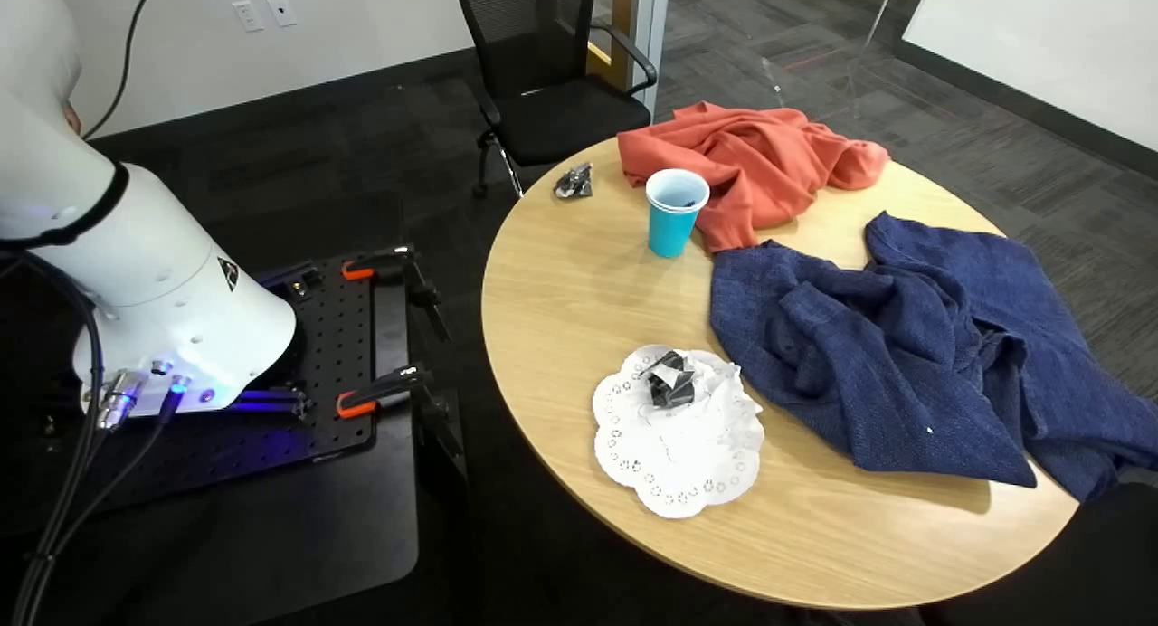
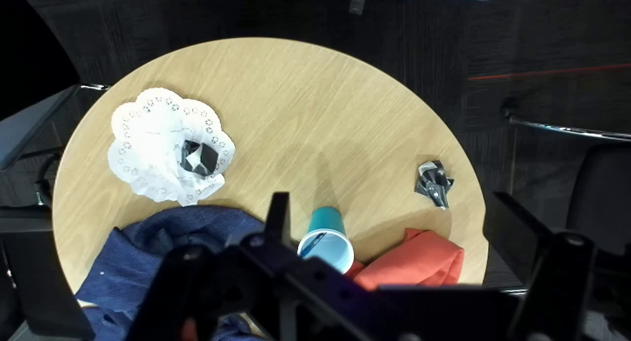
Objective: Take the pen out of the light blue cup
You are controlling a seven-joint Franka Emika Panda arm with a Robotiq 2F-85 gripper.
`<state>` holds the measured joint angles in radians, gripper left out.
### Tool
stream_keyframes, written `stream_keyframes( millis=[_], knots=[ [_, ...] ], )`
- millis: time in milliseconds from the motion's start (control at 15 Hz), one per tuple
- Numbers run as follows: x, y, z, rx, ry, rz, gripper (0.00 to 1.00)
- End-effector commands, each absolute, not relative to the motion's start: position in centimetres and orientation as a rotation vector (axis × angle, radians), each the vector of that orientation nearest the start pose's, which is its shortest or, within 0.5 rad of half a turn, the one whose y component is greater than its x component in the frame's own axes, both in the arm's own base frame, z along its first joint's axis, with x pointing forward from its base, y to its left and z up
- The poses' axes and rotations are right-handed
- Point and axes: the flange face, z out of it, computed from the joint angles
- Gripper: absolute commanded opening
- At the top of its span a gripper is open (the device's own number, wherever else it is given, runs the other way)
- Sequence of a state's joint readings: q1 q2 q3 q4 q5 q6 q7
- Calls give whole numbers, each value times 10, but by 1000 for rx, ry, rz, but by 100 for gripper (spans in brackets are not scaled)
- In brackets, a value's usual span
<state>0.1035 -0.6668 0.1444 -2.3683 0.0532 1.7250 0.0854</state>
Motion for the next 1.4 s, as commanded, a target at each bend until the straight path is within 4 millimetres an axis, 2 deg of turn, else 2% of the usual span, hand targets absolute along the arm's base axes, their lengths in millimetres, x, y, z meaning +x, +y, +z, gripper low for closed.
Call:
stream_keyframes(
  millis=[0,267,533,800,1067,1333],
  knots=[
    [357,101,559,-3151,-32,-78,100],
    [387,98,545,-3100,264,-126,100],
    [422,104,517,-2993,496,-167,100],
    [452,122,478,-2914,749,-165,100],
    [472,146,440,-2862,973,-173,100],
    [490,159,408,-2830,1161,-170,100]
  ],
)
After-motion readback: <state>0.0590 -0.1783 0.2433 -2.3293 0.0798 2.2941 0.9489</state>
